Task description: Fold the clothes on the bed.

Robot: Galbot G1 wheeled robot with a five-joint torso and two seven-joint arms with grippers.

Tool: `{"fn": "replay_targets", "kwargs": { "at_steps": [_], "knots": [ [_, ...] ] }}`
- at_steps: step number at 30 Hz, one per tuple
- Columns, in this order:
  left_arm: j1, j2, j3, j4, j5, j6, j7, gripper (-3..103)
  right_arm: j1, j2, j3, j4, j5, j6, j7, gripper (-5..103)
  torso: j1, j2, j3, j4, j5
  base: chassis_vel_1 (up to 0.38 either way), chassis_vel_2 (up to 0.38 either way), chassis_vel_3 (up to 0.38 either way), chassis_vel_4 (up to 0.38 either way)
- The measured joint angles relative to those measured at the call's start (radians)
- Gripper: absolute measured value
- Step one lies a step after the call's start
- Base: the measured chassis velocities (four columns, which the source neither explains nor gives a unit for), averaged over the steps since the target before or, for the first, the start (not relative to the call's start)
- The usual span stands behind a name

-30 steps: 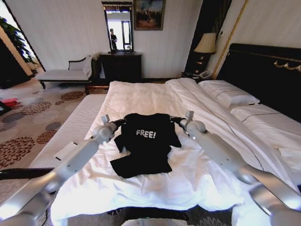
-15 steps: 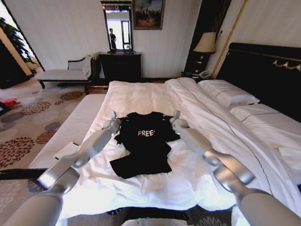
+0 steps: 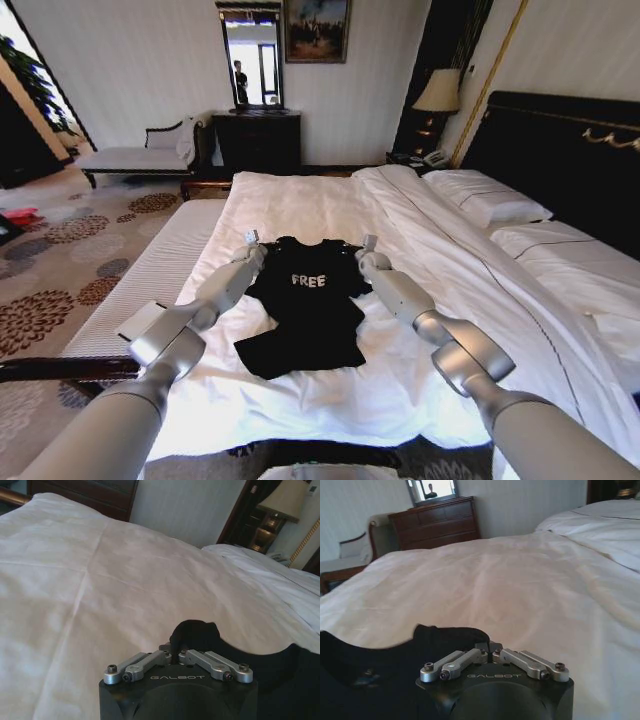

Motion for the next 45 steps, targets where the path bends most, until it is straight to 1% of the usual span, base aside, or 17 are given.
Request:
{"fn": "replay_targets", "kwargs": {
  "at_steps": [3, 7, 20, 21, 24, 25, 27, 30, 32, 34, 35, 37, 40, 41, 43, 44, 45],
  "knots": [
    [-0.015, -0.027, -0.023, 0.061, 0.056, -0.031, 0.046, 0, 0.01, 0.02, 0.027, -0.062, -0.04, 0.022, -0.007, 0, 0.0, 0.0, 0.0, -0.0006, 0.0, 0.0, 0.0, 0.0, 0.0],
    [-0.012, -0.03, -0.044, 0.073, 0.086, -0.037, 0.057, 0, 0.011, 0.034, 0.042, -0.09, -0.063, 0.033, -0.016, 0, 0.0, 0.0, 0.0, -0.0002, 0.0001, 0.0, 0.0, 0.0, 0.0],
    [0.015, -0.066, -0.176, 0.097, 0.213, -0.033, 0.04, -1, 0.017, 0.073, 0.066, -0.11, -0.101, 0.023, -0.031, 1, 0.0, 0.0, 0.0, -0.0002, 0.0, 0.0, 0.0, 0.0, 0.0],
    [0.019, -0.065, -0.188, 0.097, 0.228, -0.032, 0.038, 3, 0.015, 0.072, 0.061, -0.104, -0.101, 0.018, -0.033, 1, 0.0, 0.0, 0.0, 0.0, -0.0001, 0.0, 0.0, 0.0, 0.0],
    [0.039, -0.053, -0.197, 0.085, 0.259, -0.028, 0.04, 19, 0.004, 0.055, 0.034, -0.086, -0.1, 0.007, -0.041, 17, 0.0, 0.0, 0.0, 0.0002, -0.0001, 0.0, 0.0, 0.0, 0.0],
    [0.041, -0.051, -0.194, 0.083, 0.262, -0.028, 0.042, 19, 0.003, 0.052, 0.03, -0.086, -0.1, 0.005, -0.043, 22, 0.0, 0.0, 0.0, 0.0001, -0.0002, 0.0, 0.0, 0.0, 0.0],
    [0.042, -0.05, -0.193, 0.082, 0.263, -0.028, 0.043, 24, 0.003, 0.05, 0.027, -0.086, -0.099, 0.003, -0.044, 22, 0.0, 0.0, 0.0, -0.0001, -0.0002, 0.0, 0.0, 0.0, 0.0],
    [0.044, -0.042, -0.188, 0.075, 0.272, -0.028, 0.045, 41, 0.0, 0.035, 0.02, -0.084, -0.088, -0.006, -0.033, 38, 0.0, 0.0, 0.0, -0.0005, -0.0001, 0.0, 0.0, 0.0, 0.0],
    [0.044, -0.041, -0.188, 0.074, 0.272, -0.029, 0.045, 41, 0.0, 0.034, 0.02, -0.084, -0.087, -0.006, -0.032, 38, 0.0, 0.0, 0.0, -0.0005, -0.0001, 0.0, 0.0, 0.0, 0.0],
    [0.047, -0.027, -0.193, 0.047, 0.271, -0.033, 0.037, 52, -0.013, -0.001, 0.017, -0.033, -0.056, -0.021, -0.008, 54, 0.0, 0.0, 0.0, 0.0001, 0.0, 0.0, 0.0, 0.0, 0.0],
    [0.048, -0.02, -0.195, 0.034, 0.267, -0.035, 0.031, 57, -0.017, -0.015, 0.017, -0.014, -0.045, -0.025, -0.001, 54, 0.0, 0.0, 0.0, -0.0001, -0.0002, 0.0, 0.0, 0.0, 0.0],
    [0.05, -0.015, -0.195, 0.023, 0.262, -0.035, 0.026, 57, -0.02, -0.025, 0.017, 0.0, -0.036, -0.028, 0.003, 60, 0.0, 0.0, 0.0, 0.0, -0.0002, 0.0, 0.0, 0.0, 0.0],
    [0.088, 0.068, -0.176, -0.136, 0.17, -0.016, -0.04, 74, -0.062, -0.147, 0.025, 0.139, 0.054, -0.065, 0.04, 78, 0.0, 0.0, 0.0, -0.0003, 0.0, 0.0, 0.0, 0.0, 0.0],
    [0.103, 0.096, -0.167, -0.187, 0.145, -0.009, -0.056, 79, -0.079, -0.188, 0.034, 0.181, 0.072, -0.074, 0.05, 78, 0.0, 0.0, 0.0, -0.0004, 0.0, 0.0, 0.0, 0.0, 0.0],
    [0.114, 0.115, -0.163, -0.224, 0.131, -0.004, -0.074, 79, -0.091, -0.214, 0.041, 0.209, 0.083, -0.078, 0.057, 83, 0.0, 0.0, 0.0, -0.0004, -0.0001, 0.0, 0.0, 0.0, 0.0],
    [0.145, 0.159, -0.154, -0.32, 0.102, 0.007, -0.122, 89, -0.125, -0.276, 0.06, 0.289, 0.115, -0.09, 0.074, 88, 0.0, 0.0, 0.0, -0.0007, 0.0, 0.0, 0.0, 0.0, 0.0],
    [0.163, 0.182, -0.151, -0.371, 0.083, 0.01, -0.147, 89, -0.149, -0.31, 0.076, 0.341, 0.137, -0.1, 0.083, 93, 0.0, 0.0, 0.0, -0.0009, -0.0003, 0.0, 0.0, 0.0, 0.0]
  ]
}}
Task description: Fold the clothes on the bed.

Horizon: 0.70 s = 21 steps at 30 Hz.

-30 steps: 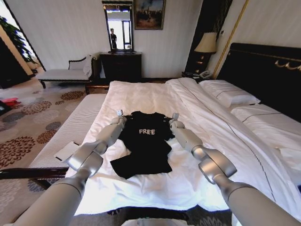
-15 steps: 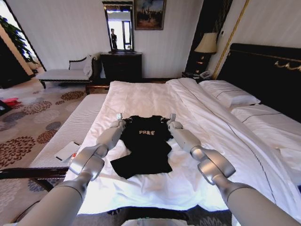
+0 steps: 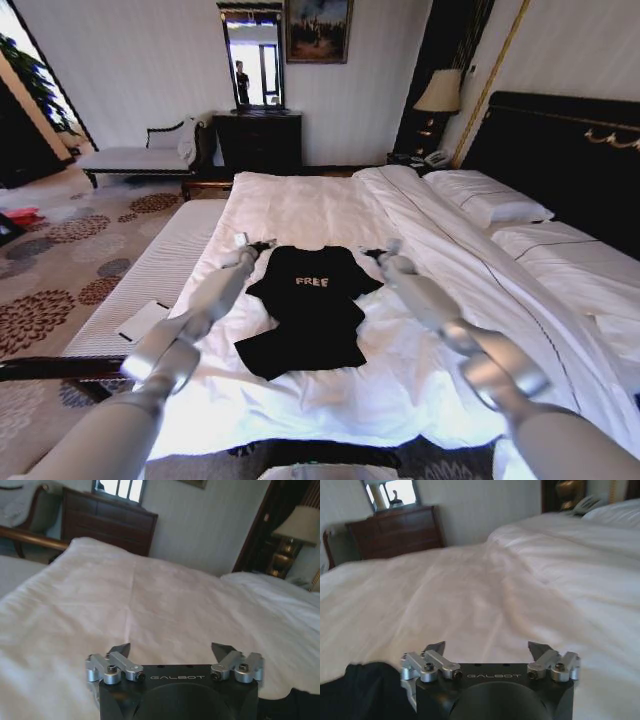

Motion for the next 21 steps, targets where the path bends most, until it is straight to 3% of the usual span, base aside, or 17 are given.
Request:
{"fn": "replay_targets", "kwargs": {
  "at_steps": [3, 6, 8, 10, 12, 13, 17, 19, 21],
  "knots": [
    [0.044, 0.065, 0.011, -0.136, -0.056, 0.01, -0.06, 98, -0.063, -0.056, 0.043, 0.104, 0.039, -0.017, 0.016, 97, 0.0, 0.0, 0.0, 0.0, 0.0002, 0.0, 0.0, 0.0, 0.0],
    [0.159, 0.195, 0.015, -0.385, -0.138, 0.02, -0.134, 100, -0.226, -0.146, 0.148, 0.354, 0.105, -0.049, 0.053, 100, 0.0, 0.0, 0.0, 0.0006, 0.0002, 0.0, 0.0, 0.0, 0.0],
    [0.194, 0.226, 0.005, -0.45, -0.154, 0.02, -0.137, 100, -0.262, -0.161, 0.176, 0.41, 0.118, -0.054, 0.062, 100, 0.0, 0.0, 0.0, 0.0008, 0.0002, 0.0, 0.0, 0.0, 0.0],
    [0.329, 0.331, -0.053, -0.633, -0.176, 0.018, -0.14, 100, -0.369, -0.198, 0.247, 0.55, 0.138, -0.059, 0.098, 100, 0.0, 0.0, 0.0, 0.0004, -0.0005, 0.0, 0.0, 0.0, 0.0],
    [0.44, 0.404, -0.119, -0.73, -0.172, 0.015, -0.137, 100, -0.433, -0.213, 0.276, 0.63, 0.138, -0.06, 0.113, 100, 0.0, 0.0, 0.0, 0.0009, 0.0, 0.0, 0.0, 0.0, 0.0],
    [0.44, 0.404, -0.119, -0.73, -0.172, 0.015, -0.137, 100, -0.433, -0.213, 0.276, 0.63, 0.138, -0.06, 0.113, 100, 0.0, 0.0, 0.0, 0.0009, 0.0, 0.0, 0.0, 0.0, 0.0],
    [0.668, 0.491, -0.261, -0.889, -0.149, 0.001, -0.127, 100, -0.61, -0.248, 0.385, 0.795, 0.143, -0.075, 0.143, 100, 0.0, 0.0, 0.0, 0.0015, -0.0003, 0.0, 0.0, 0.0, 0.0],
    [0.699, 0.497, -0.281, -0.911, -0.146, 0.0, -0.123, 100, -0.635, -0.253, 0.405, 0.817, 0.144, -0.079, 0.147, 100, 0.0, 0.0, 0.0, 0.0014, -0.0004, 0.0, 0.0, 0.0, 0.0],
    [0.82, 0.514, -0.364, -1.006, -0.116, -0.006, -0.085, 100, -0.733, -0.26, 0.495, 0.904, 0.147, -0.09, 0.165, 100, 0.0, 0.0, 0.0, 0.0006, -0.0001, 0.0, 0.0, 0.0, 0.0]
  ]
}}
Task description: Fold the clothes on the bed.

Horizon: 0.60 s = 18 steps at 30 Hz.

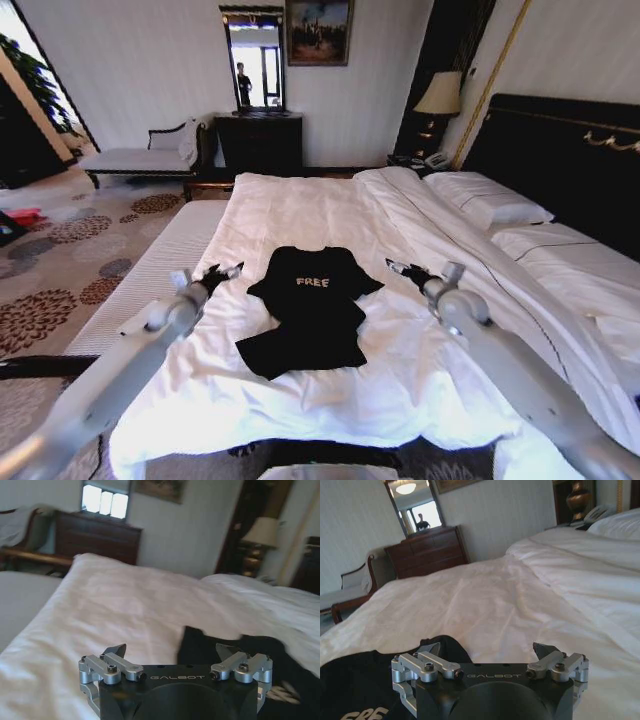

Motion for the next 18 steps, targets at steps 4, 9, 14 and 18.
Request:
{"fn": "replay_targets", "kwargs": {
  "at_steps": [4, 9, 14, 18],
  "knots": [
    [0.123, 0.007, -0.093, -0.082, 0.047, -0.013, 0.062, 100, -0.129, 0.01, 0.108, 0.083, 0.001, -0.004, 0.006, 100, 0.0, 0.0, 0.0, -0.0004, 0.0005, 0.0, 0.0, 0.0, 0.0],
    [0.253, 0.003, -0.163, -0.133, 0.073, -0.026, 0.104, 100, -0.293, 0.032, 0.22, 0.168, -0.012, -0.006, -0.025, 100, 0.0, 0.0, 0.0, 0.0002, 0.0004, 0.0, 0.0, 0.0, 0.0],
    [0.389, -0.028, -0.241, -0.173, 0.078, -0.033, 0.131, 100, -0.46, 0.063, 0.353, 0.274, -0.036, -0.008, -0.072, 100, 0.0, 0.0, 0.0, 0.0001, 0.0001, 0.0, 0.0, 0.0, 0.0],
    [0.471, -0.048, -0.299, -0.199, 0.078, -0.035, 0.149, 100, -0.546, 0.09, 0.407, 0.327, -0.057, -0.004, -0.093, 100, 0.0, 0.0, 0.0, 0.0, 0.0001, 0.0, 0.0, 0.0, 0.0]
  ]
}}
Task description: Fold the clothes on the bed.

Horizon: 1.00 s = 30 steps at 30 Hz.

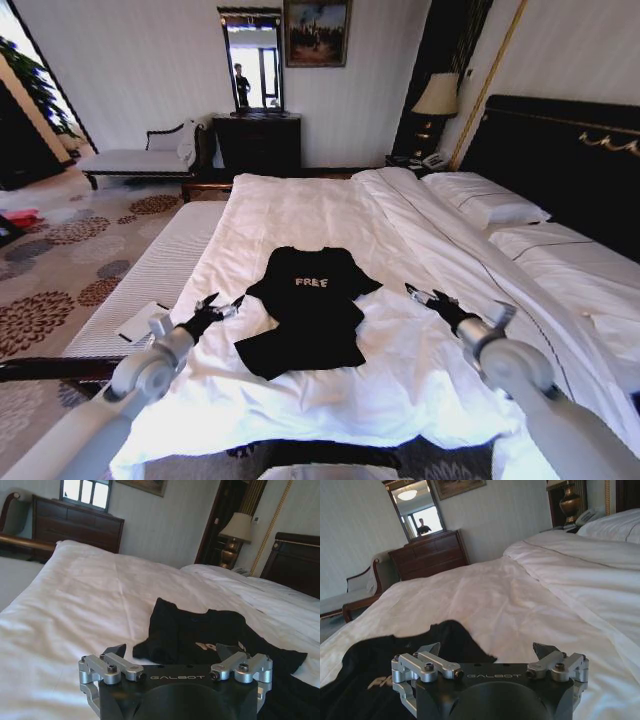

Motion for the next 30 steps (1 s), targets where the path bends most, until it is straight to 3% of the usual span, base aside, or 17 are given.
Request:
{"fn": "replay_targets", "kwargs": {
  "at_steps": [9, 13, 15, 18, 23, 30],
  "knots": [
    [0.157, -0.032, -0.136, -0.052, -0.006, -0.016, 0.035, 100, -0.156, 0.105, 0.013, 0.1, -0.096, 0.008, -0.012, 100, 0.0, 0.0, 0.0, 0.0001, 0.0001, 0.0, 0.0, 0.0, 0.0],
    [0.202, -0.019, -0.166, -0.055, 0.051, -0.041, 0.065, 100, -0.208, 0.169, 0.01, 0.118, -0.139, 0.018, -0.02, 100, 0.0, 0.0, 0.0, 0.0001, 0.0, 0.0, 0.0, 0.0, 0.0],
    [0.204, -0.016, -0.166, -0.053, 0.06, -0.045, 0.069, 100, -0.211, 0.175, 0.008, 0.117, -0.144, 0.019, -0.021, 100, 0.0, 0.0, 0.0, 0.0001, 0.0, 0.0, 0.0, 0.0, 0.0],
    [0.218, 0.029, -0.167, -0.035, 0.151, -0.083, 0.101, 100, -0.217, 0.219, -0.011, 0.108, -0.17, 0.026, -0.02, 100, 0.0, 0.0, 0.0, 0.0, 0.0, 0.0, 0.0, 0.0, 0.0],
    [0.23, 0.072, -0.142, -0.019, 0.185, -0.112, 0.124, 98, -0.212, 0.245, -0.025, 0.099, -0.18, 0.027, -0.014, 100, 0.0, 0.0, 0.0, 0.0, 0.0003, 0.0, 0.0, 0.0, 0.0],
    [0.269, 0.12, -0.045, 0.006, 0.214, -0.17, 0.152, 82, -0.218, 0.269, -0.018, 0.082, -0.186, 0.027, -0.004, 100, 0.0, 0.0, 0.0, 0.0001, -0.0001, 0.0, 0.0, 0.0, 0.0]
  ]
}}
